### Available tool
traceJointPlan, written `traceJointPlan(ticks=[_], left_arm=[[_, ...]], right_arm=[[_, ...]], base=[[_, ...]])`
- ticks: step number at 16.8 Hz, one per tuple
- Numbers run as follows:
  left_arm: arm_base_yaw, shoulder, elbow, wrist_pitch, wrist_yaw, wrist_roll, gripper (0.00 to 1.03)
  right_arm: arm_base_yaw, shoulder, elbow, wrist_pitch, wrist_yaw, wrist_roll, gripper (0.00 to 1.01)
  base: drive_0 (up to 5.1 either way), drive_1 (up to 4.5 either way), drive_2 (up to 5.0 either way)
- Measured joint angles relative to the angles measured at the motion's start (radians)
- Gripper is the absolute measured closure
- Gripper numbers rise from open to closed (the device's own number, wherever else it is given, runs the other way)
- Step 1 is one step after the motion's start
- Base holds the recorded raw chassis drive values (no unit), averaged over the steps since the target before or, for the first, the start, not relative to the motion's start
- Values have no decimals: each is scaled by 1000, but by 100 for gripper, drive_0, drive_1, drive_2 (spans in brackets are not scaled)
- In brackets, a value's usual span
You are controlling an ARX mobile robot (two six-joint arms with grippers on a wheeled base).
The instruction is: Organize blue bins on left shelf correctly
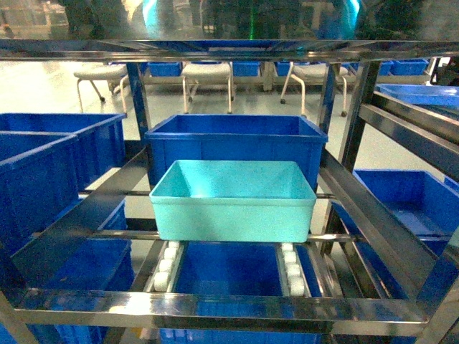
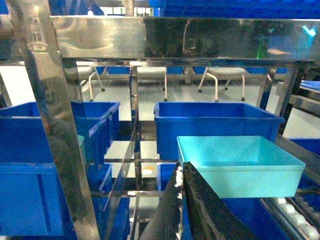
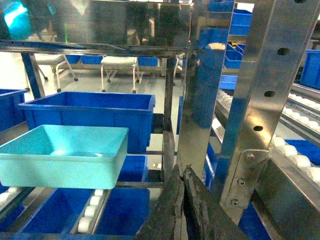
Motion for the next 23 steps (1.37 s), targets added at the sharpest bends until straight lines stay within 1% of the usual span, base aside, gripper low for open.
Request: traceJointPlan(ticks=[4,8,14,15,16,17,18,20,21,22,23], left_arm=[[0,-103,0,-102,0,0,101],[0,-175,0,-174,0,0,101],[0,-253,0,-248,0,0,101],[0,-330,2,-365,-1,0,101],[0,-395,2,-435,0,0,101],[0,-412,5,-407,0,0,101],[0,-413,3,-433,1,0,101],[0,-414,3,-426,-1,0,101],[0,-414,3,-428,-2,0,101],[0,-414,3,-426,-2,0,101],[0,-414,3,-429,0,0,101]], right_arm=[[0,-130,0,-123,0,0,99],[0,-233,0,-224,0,0,99],[0,-340,0,-326,0,0,99],[0,-357,0,-346,0,0,99],[0,-371,0,-358,0,0,99],[0,-385,0,-373,0,0,99],[0,-400,0,-388,0,0,99],[0,-552,0,-569,-1,-1,99],[0,-566,2,-546,-2,-1,99],[0,-567,0,-570,-1,-1,99],[0,-567,0,-568,-1,-1,99]], base=[[0,0,0],[0,0,0],[0,0,0],[0,0,0],[0,0,0],[0,0,0],[0,0,0],[0,0,0],[0,0,0],[0,0,0],[0,0,0]])
